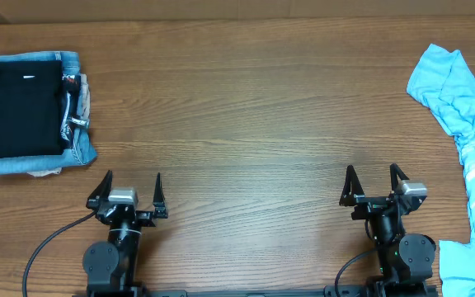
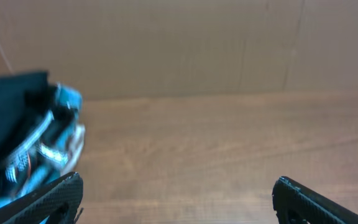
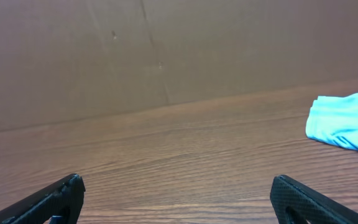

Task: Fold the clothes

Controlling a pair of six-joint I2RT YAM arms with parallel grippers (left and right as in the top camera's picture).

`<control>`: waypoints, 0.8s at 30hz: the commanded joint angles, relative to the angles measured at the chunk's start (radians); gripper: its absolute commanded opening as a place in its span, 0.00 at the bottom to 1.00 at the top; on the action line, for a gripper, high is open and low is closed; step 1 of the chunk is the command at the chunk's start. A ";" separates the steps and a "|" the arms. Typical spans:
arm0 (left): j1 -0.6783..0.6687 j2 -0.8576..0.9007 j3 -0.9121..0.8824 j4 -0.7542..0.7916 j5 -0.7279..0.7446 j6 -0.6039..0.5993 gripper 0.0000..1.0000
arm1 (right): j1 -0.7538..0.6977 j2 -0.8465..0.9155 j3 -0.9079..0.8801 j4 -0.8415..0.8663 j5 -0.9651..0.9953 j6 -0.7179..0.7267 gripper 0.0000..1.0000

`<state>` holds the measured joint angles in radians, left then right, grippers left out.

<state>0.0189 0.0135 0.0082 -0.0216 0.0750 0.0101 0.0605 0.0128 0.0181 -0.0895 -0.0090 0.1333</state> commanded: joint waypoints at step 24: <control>-0.006 0.157 0.474 -0.549 0.030 -0.167 1.00 | -0.004 0.356 0.571 -0.626 0.209 0.217 1.00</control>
<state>0.0189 0.1097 0.3817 -0.5415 0.0940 -0.1448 0.0597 0.2836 0.4931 -0.6823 0.1555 0.2821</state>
